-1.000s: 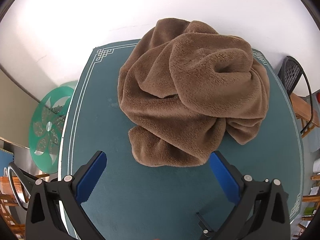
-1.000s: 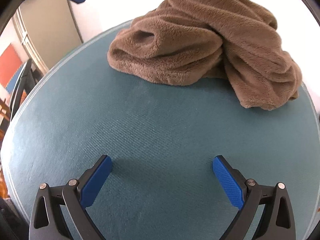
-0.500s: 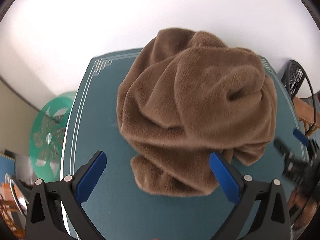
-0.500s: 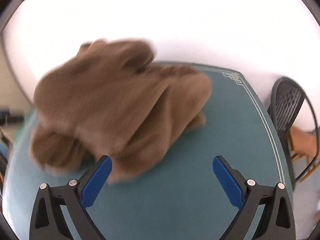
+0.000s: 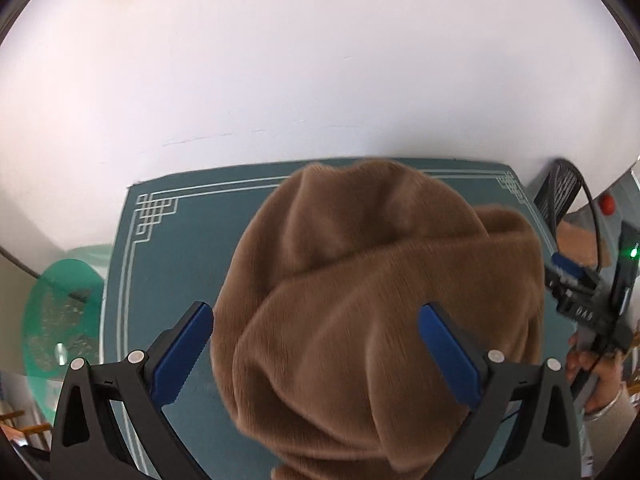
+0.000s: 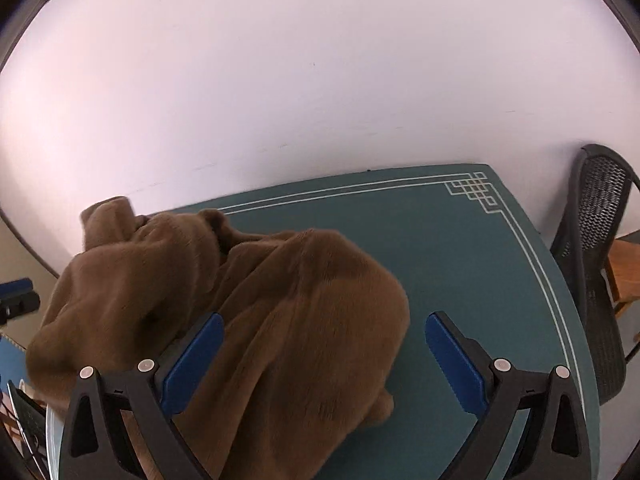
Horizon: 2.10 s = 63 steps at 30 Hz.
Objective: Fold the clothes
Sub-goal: 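Grasp a blanket edge with the right gripper while the left gripper grasps another edge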
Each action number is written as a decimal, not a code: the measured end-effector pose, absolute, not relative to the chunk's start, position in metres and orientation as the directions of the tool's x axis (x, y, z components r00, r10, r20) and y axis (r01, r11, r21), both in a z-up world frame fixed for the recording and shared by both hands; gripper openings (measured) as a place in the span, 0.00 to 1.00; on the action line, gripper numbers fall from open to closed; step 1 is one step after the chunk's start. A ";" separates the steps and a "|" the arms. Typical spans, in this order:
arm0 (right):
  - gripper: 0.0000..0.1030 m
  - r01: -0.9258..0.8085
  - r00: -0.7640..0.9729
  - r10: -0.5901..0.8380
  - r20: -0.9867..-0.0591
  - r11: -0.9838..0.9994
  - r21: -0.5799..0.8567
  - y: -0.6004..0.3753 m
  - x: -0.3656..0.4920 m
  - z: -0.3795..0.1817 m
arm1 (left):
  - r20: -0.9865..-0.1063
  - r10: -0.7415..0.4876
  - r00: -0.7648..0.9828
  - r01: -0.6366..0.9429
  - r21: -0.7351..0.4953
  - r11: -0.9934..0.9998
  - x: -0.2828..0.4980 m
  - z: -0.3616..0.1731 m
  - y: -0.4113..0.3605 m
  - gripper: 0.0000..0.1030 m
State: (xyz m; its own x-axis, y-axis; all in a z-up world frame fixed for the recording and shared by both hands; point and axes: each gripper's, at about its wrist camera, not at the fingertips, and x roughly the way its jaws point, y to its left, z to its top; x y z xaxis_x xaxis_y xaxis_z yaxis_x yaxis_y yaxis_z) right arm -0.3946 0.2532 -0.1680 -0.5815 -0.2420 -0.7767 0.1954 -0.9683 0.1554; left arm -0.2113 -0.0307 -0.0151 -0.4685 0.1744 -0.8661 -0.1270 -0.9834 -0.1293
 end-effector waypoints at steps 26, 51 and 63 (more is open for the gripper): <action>0.20 0.277 -0.578 -0.353 -0.735 -0.933 0.230 0.252 -0.365 -0.139 | -0.861 0.209 -0.464 -0.209 -0.123 -0.970 -0.273 -0.018 -0.007 1.00; 0.88 0.149 -0.642 -0.320 -0.697 -0.944 0.296 0.296 -0.268 -0.096 | -0.864 0.420 -0.278 -0.295 -0.339 -0.893 -0.288 -0.021 0.014 1.00; 0.68 0.117 -0.476 -0.453 -0.754 -0.882 0.457 0.306 -0.344 -0.143 | -0.895 0.417 -0.162 -0.047 -0.415 -0.909 -0.312 -0.062 0.028 0.95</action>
State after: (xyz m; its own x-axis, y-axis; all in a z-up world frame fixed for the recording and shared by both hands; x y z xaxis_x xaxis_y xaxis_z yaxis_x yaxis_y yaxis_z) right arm -0.3444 0.3057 -0.1429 -0.4756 -0.4533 -0.7539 0.1165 -0.8819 0.4567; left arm -0.3117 0.0278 -0.0622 -0.1616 0.4167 -0.8945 -0.0465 -0.9087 -0.4149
